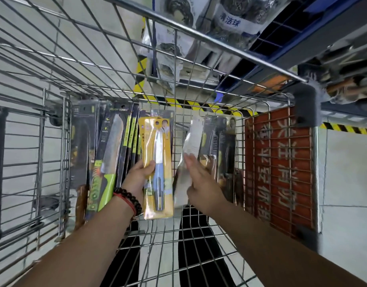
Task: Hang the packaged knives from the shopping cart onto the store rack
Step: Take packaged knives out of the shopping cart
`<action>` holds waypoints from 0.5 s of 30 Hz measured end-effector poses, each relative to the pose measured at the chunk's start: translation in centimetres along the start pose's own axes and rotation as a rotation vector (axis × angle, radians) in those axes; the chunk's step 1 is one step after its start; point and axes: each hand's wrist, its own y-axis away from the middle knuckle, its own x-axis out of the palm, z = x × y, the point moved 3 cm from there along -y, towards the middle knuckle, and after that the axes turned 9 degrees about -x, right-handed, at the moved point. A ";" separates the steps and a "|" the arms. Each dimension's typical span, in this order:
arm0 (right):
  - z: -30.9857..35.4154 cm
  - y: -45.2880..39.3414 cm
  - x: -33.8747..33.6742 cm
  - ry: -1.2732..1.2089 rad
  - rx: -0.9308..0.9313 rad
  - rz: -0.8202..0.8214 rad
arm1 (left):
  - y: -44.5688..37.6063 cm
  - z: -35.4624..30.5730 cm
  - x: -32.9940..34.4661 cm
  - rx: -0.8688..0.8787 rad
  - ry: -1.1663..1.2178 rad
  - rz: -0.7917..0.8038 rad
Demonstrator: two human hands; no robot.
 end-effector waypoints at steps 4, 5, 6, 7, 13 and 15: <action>-0.6 0.8 0.0 0.098 0.005 0.032 | 1.0 -0.3 0.5 0.003 -0.009 0.033; -1.0 0.8 -0.1 0.091 0.063 0.017 | 0.9 -0.3 0.5 0.004 -0.004 0.036; -1.2 0.7 -0.1 0.068 0.115 0.007 | 0.7 -0.2 0.4 0.005 0.000 0.053; -1.1 0.6 -0.1 0.033 0.162 -0.003 | 0.8 -0.1 0.5 0.013 -0.002 0.055; -0.4 -2.1 1.8 -0.417 0.454 -0.272 | 0.9 0.1 1.8 -0.003 -0.073 0.040; -0.1 -2.4 1.5 -0.419 0.496 -0.306 | 0.8 0.3 1.2 0.016 -0.072 0.012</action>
